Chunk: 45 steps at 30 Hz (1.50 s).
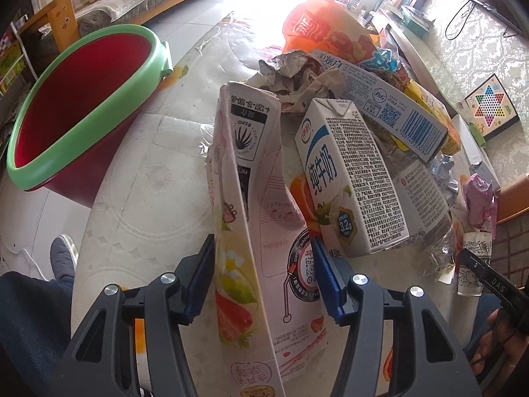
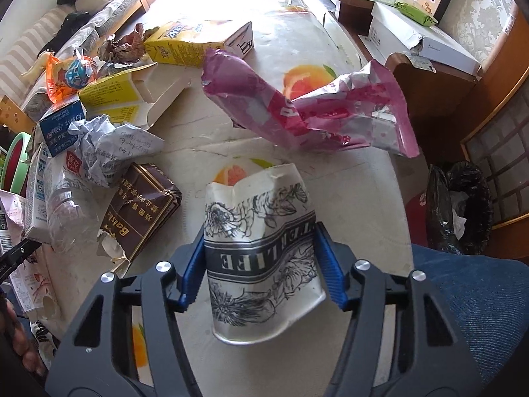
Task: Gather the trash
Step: 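Carry the paper cup and white carton toward the red bin with both grippers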
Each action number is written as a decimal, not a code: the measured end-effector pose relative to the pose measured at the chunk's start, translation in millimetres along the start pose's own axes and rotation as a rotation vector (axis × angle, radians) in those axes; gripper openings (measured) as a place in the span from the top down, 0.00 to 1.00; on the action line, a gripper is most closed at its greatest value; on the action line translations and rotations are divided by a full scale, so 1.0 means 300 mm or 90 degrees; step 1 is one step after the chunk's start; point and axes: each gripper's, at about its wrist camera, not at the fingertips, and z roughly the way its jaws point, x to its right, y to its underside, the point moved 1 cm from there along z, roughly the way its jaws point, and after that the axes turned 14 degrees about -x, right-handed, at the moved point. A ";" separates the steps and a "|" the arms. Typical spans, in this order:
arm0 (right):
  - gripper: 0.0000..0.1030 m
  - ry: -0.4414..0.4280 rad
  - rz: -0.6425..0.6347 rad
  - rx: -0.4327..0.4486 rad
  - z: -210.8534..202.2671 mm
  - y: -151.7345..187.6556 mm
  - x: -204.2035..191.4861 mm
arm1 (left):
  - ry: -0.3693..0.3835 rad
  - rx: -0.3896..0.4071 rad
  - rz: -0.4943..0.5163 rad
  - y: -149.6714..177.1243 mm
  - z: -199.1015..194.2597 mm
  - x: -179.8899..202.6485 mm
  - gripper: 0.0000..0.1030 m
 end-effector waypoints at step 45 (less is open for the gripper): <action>0.43 -0.183 -0.365 0.256 -0.576 -0.108 -1.079 | -0.012 0.207 -0.068 -0.275 -0.513 -0.592 0.54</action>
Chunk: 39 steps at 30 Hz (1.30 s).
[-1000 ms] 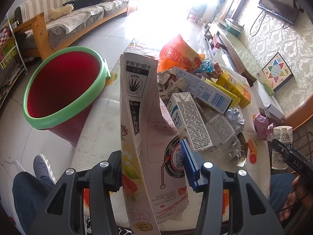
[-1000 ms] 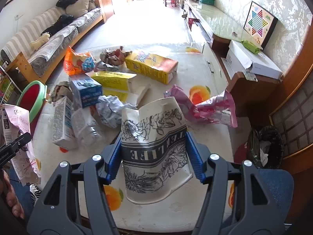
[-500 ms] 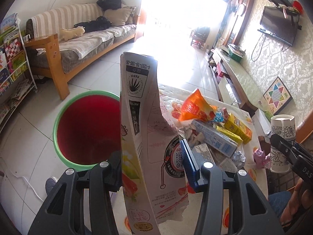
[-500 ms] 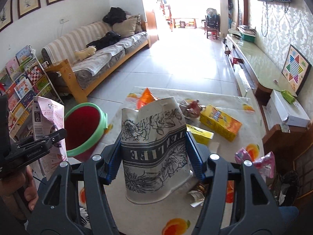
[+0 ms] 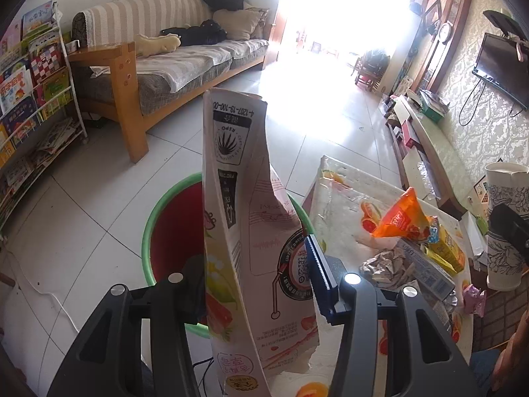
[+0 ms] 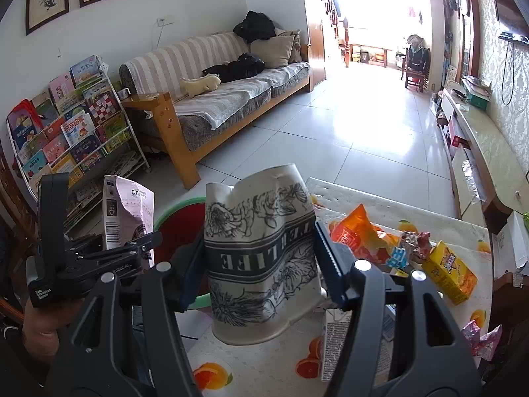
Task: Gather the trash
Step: 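Carry the paper cup and white carton toward the red bin with both grippers, then release the carton into the bin with the left gripper while the right drops the cup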
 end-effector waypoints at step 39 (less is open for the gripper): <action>0.42 -0.069 -0.136 -0.122 0.504 -0.162 -0.403 | -0.053 0.049 -0.161 0.011 -0.034 -0.370 0.08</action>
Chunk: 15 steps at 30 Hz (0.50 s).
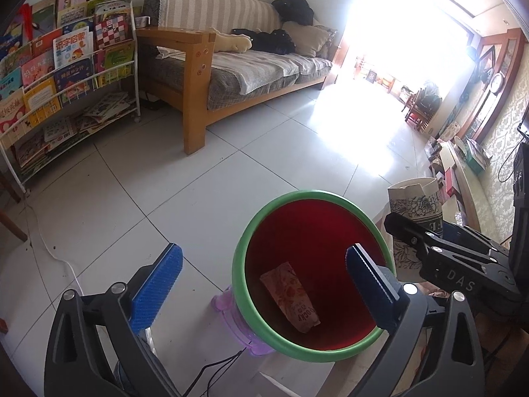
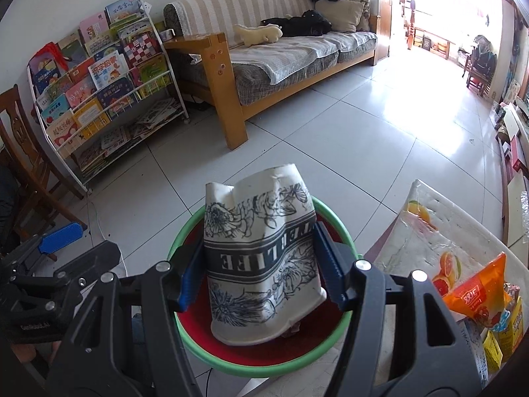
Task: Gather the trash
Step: 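Release the carton into the bin with the left gripper while the right drops the cup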
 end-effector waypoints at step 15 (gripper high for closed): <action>0.27 -0.003 -0.003 -0.045 0.098 -0.014 -0.030 | 0.000 0.012 -0.022 -0.005 -0.019 -0.069 0.08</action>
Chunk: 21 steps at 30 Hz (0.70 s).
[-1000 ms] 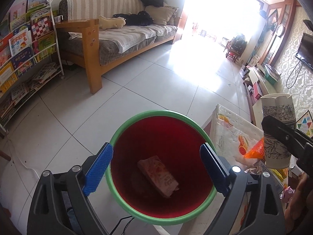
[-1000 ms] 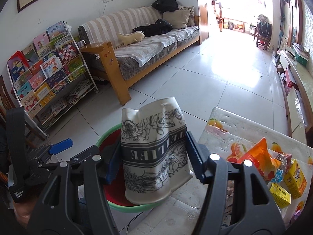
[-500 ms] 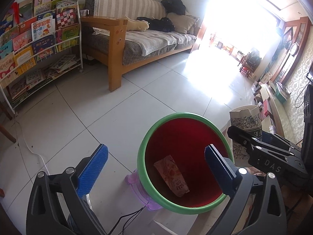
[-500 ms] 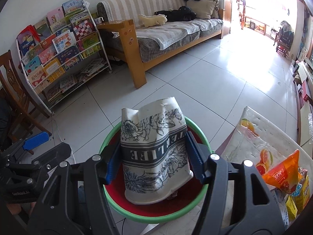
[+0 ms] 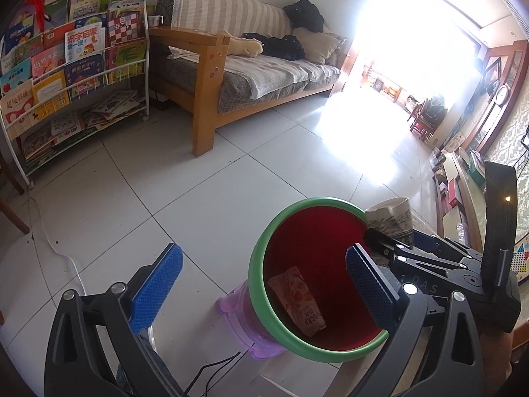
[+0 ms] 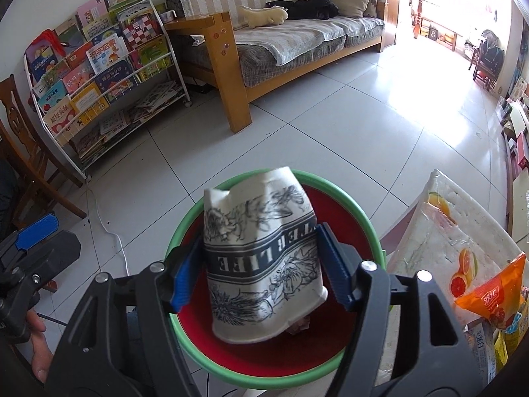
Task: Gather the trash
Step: 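Release the carton into the bin with the left gripper while the right drops the cup, then move both grippers back over the table toward the trash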
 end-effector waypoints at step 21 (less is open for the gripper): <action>0.04 0.037 0.114 0.124 -0.407 0.215 0.192 | 0.025 0.022 0.062 0.073 -0.187 0.194 0.08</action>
